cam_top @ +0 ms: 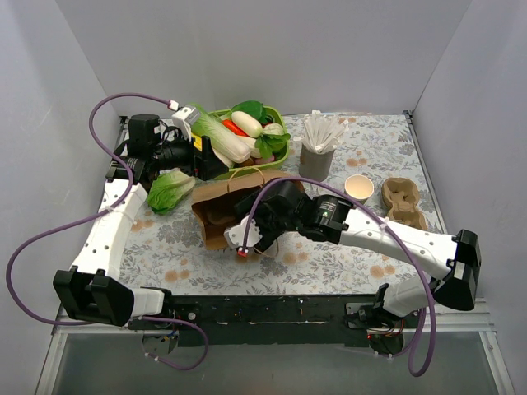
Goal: Pack the takeout coffee
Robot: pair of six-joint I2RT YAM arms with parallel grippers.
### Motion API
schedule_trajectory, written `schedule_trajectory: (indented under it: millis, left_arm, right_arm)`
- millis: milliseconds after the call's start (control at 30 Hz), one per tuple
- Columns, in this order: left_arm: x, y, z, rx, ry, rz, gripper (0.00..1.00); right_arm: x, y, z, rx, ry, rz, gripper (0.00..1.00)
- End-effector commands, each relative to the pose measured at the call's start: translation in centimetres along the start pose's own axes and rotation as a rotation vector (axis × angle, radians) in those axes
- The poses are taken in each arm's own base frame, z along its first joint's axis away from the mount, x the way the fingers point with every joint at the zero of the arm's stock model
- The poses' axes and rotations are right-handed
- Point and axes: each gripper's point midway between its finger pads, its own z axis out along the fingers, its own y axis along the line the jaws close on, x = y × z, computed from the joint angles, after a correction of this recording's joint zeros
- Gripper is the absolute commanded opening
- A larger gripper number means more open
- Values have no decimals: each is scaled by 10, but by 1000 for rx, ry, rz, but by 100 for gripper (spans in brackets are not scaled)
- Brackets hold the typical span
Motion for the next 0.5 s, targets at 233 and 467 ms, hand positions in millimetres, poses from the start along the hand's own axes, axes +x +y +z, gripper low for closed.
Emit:
schedule_trajectory:
  millis: [233, 467]
  left_arm:
    - [-10, -12, -11, 17, -27, 53, 88]
    - [-17, -6, -5, 24, -16, 64, 88]
  right_arm:
    - [5, 11, 8, -108, 48, -18, 1]
    - [29, 1, 17, -108, 110, -50, 1]
